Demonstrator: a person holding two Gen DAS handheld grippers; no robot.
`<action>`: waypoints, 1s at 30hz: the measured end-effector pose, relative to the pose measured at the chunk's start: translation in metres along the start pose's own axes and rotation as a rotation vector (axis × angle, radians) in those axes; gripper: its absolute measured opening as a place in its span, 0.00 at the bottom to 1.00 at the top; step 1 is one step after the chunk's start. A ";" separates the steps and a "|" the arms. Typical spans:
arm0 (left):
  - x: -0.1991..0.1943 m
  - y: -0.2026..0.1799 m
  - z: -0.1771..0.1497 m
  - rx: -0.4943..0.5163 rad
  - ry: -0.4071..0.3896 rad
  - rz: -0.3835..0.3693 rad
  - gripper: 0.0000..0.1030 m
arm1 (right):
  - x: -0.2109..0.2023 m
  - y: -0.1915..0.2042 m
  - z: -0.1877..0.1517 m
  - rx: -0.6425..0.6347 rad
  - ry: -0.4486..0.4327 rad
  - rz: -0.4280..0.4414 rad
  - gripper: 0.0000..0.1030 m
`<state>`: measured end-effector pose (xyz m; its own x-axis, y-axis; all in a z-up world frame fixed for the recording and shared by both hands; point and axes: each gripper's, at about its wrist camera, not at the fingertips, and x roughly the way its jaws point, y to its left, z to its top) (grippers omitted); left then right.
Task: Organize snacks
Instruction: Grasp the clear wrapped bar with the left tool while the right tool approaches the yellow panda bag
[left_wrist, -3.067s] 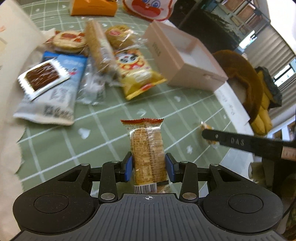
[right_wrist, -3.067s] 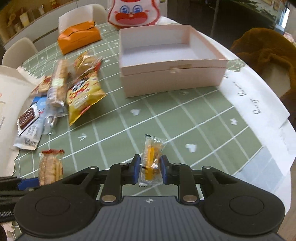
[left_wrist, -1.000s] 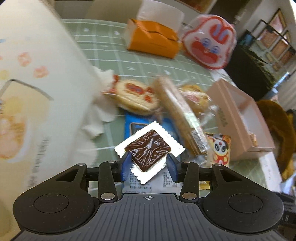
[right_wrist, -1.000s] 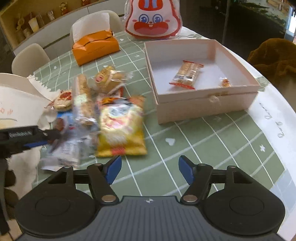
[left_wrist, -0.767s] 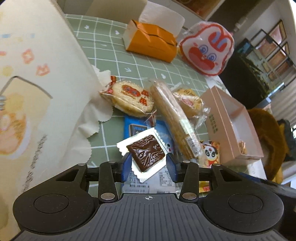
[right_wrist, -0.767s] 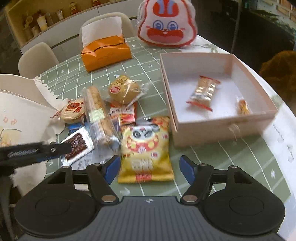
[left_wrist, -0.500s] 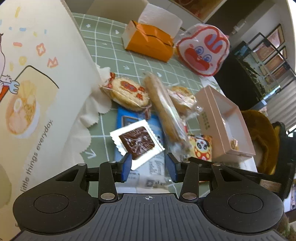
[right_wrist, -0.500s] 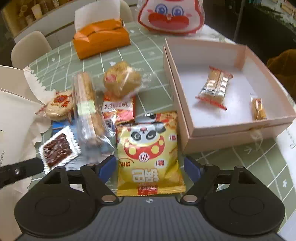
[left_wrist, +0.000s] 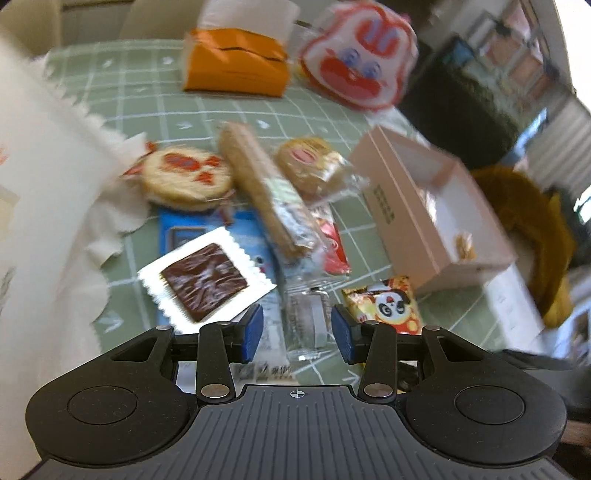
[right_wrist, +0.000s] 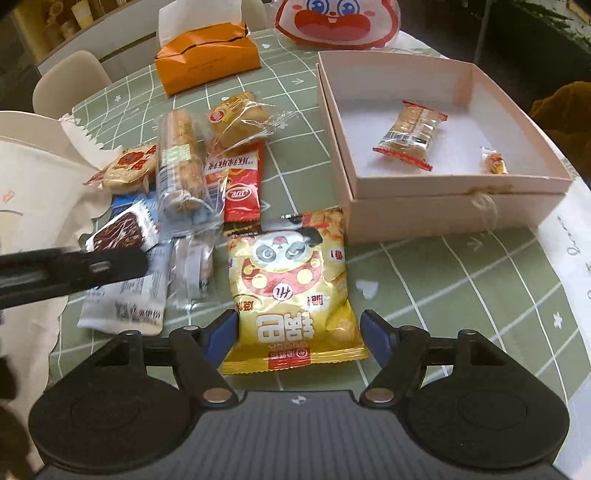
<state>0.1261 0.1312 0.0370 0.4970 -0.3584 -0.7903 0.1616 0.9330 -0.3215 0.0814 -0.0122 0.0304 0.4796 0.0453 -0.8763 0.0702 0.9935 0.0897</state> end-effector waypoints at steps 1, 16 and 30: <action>0.006 -0.008 0.001 0.041 0.006 0.021 0.44 | -0.002 -0.001 -0.002 0.001 -0.006 0.002 0.71; 0.034 -0.013 0.009 0.157 0.067 0.066 0.39 | -0.005 -0.010 -0.009 0.019 0.005 -0.006 0.71; -0.004 0.002 -0.036 0.124 0.119 -0.080 0.24 | -0.017 -0.020 -0.033 0.121 -0.002 -0.052 0.71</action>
<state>0.0933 0.1338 0.0207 0.3748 -0.4263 -0.8233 0.3038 0.8954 -0.3254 0.0434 -0.0293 0.0277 0.4746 -0.0061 -0.8802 0.1999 0.9746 0.1010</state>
